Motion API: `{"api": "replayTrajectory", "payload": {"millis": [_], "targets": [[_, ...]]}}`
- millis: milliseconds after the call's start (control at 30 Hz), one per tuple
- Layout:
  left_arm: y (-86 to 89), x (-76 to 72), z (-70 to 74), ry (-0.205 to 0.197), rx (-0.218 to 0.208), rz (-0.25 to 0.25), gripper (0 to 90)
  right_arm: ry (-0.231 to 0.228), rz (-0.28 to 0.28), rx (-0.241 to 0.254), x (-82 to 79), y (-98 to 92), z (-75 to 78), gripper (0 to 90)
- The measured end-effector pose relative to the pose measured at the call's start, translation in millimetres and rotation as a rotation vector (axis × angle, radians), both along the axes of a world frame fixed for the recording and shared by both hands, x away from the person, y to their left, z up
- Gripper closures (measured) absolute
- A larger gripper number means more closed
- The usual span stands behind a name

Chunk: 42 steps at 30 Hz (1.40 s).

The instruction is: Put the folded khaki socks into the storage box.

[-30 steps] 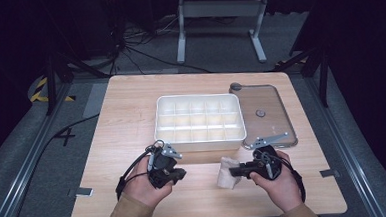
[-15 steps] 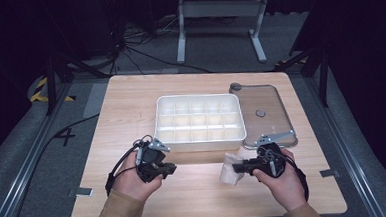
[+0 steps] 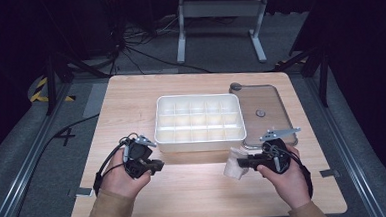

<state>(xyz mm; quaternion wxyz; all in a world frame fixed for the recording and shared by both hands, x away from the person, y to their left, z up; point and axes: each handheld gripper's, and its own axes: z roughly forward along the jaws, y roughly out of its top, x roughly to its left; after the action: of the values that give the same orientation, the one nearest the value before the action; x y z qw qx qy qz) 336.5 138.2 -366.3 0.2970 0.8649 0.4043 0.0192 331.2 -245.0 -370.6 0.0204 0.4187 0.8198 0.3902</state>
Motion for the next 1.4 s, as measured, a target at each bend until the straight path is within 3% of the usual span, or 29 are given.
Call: {"api": "replayTrajectory", "payload": {"millis": [267,800,1033,1400], "targets": [[8.1,-0.4,-1.2,0.023,0.004,0.026,82.6,-0.036,0.029,-0.075,8.3,4.2,6.8,76.9],[26.2,-8.6,-0.2,0.012,-0.011,0.083,80.5,-0.05,0.029,-0.157,33.3,0.9,29.0,76.9],[34.6,-9.9,1.9,0.005,-0.023,0.097,80.4,-0.028,0.028,-0.164,43.9,-0.4,39.4,76.7],[43.1,-10.9,1.6,0.007,-0.029,0.108,78.6,-0.005,0.031,-0.216,64.4,1.9,53.0,76.6]]}}
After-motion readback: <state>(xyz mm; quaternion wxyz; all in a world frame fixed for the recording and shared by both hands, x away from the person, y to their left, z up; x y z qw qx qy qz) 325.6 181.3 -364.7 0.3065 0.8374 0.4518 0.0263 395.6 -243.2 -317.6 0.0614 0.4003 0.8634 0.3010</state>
